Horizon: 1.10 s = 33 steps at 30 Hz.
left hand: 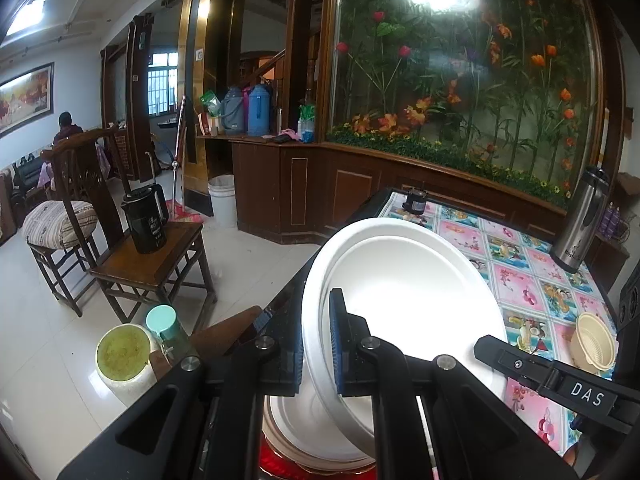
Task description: Organize plates and bowls
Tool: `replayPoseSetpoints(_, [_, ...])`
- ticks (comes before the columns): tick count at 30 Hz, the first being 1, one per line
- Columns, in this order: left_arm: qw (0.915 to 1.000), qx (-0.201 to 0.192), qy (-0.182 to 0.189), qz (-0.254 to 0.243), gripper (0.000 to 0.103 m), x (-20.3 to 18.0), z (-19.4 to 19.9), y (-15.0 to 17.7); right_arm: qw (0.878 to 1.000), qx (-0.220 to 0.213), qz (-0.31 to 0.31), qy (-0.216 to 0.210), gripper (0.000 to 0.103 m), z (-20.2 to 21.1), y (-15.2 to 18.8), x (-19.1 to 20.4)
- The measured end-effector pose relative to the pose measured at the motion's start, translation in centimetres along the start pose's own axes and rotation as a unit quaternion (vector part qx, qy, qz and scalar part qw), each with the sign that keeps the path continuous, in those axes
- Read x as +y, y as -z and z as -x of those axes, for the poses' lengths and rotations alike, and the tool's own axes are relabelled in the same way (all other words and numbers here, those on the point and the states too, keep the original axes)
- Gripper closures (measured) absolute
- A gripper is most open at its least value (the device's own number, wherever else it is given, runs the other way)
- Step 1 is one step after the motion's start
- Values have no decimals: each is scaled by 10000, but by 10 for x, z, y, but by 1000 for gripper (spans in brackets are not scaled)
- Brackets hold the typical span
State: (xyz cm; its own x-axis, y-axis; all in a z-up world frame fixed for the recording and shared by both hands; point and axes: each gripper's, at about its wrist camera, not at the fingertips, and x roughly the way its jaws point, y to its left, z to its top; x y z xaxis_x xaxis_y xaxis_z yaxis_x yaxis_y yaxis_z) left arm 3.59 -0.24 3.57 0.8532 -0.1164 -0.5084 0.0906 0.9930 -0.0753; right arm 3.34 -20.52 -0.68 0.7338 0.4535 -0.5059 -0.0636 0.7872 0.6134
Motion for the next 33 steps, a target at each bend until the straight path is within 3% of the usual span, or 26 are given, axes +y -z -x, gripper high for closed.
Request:
replayPoseSetpoints(10, [9997, 246, -76, 12, 93, 6, -13, 6, 9998, 181, -98, 47, 91, -13, 5, -6])
replayPoseSetpoints(21, [9957, 899, -210, 82, 93, 25, -37, 24, 9974, 655, -158, 269, 91, -44, 19, -10])
replayPoseSetpoints(33, [9885, 1483, -279, 130, 89, 38, -64, 34, 9955, 850, -169, 386, 91, -65, 24, -9])
